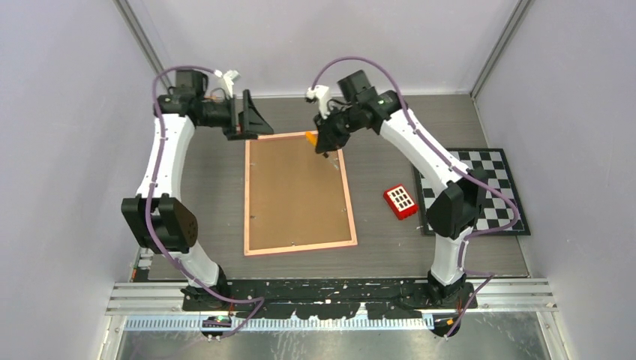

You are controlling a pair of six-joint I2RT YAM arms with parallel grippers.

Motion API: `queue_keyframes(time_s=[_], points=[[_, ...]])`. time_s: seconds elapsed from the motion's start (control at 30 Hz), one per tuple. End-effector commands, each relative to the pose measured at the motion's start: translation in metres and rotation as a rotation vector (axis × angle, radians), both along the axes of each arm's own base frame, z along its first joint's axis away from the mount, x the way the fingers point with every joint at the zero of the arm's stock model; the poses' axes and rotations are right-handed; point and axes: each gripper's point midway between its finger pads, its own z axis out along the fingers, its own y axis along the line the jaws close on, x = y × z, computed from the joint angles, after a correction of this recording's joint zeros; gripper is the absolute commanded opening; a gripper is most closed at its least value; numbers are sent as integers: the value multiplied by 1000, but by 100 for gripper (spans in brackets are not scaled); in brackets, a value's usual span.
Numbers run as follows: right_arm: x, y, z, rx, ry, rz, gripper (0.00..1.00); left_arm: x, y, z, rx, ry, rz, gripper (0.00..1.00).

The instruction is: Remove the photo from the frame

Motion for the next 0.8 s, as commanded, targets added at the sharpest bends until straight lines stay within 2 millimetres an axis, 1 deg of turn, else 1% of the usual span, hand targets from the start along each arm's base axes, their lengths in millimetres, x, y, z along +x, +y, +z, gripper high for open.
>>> queue_keyframes(time_s=[0.0,0.1,0.2,0.3,0.43,0.57,0.67,0.77], points=[[-26,36,44,71,-125,97,1,-27,-44,7,-121,60,-87,96],[-44,55,44,79,-125,145,1,-38,-61,-5,-134,98,-120,91],[-56,66,43,76,-129,167,1,-48,-73,-15,-141,145,-148,83],[-61,73,39,60,-139,181,1,-56,-79,-26,-151,190,-167,73],[-67,80,35,51,-141,195,0,-58,-80,-34,-156,221,-160,61],[-67,84,35,44,-163,190,1,-58,-83,-38,-181,256,-156,46],[-65,85,34,38,-168,186,1,-61,-83,-40,-196,277,-157,29],[-65,84,33,32,-165,181,1,-63,-83,-39,-198,259,-159,15]])
